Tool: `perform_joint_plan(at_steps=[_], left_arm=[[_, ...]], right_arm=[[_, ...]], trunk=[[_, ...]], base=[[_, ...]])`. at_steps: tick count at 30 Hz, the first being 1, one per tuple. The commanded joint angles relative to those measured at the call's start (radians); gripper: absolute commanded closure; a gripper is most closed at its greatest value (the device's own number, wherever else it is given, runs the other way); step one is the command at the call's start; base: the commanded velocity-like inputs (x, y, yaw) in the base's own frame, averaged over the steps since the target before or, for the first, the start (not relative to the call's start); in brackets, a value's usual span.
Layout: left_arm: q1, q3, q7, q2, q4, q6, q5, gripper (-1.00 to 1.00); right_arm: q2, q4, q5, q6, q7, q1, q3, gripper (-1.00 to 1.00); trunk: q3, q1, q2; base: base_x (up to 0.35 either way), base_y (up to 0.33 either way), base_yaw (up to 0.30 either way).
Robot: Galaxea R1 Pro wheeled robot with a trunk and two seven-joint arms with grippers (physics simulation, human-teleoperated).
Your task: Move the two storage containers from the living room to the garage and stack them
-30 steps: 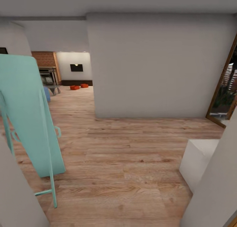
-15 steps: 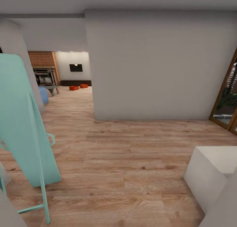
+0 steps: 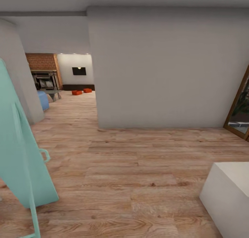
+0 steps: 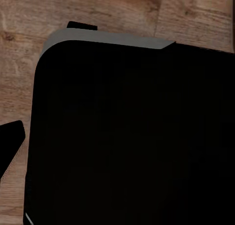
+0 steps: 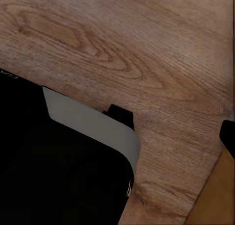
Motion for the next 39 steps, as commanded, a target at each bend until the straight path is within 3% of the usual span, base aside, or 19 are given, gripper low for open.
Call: perform_joint_plan(at_steps=[1, 39], left_arm=[[0.0, 0.004, -0.005, -0.001, 0.0, -0.002, 0.008, -1.0], [0.0, 0.005, -0.005, 0.0, -0.001, -0.003, 0.008, -1.0]], right_arm=[[0.0, 0.003, -0.01, -0.006, 0.003, -0.001, 0.008, -1.0], [0.0, 0.003, -0.01, -0.006, 0.003, -0.001, 0.008, -1.0]], trunk=[[-0.001, 0.001, 0.0], [-0.001, 0.001, 0.0]], base=[[0.325, 0.0, 0.0], [0.326, 0.0, 0.0]])
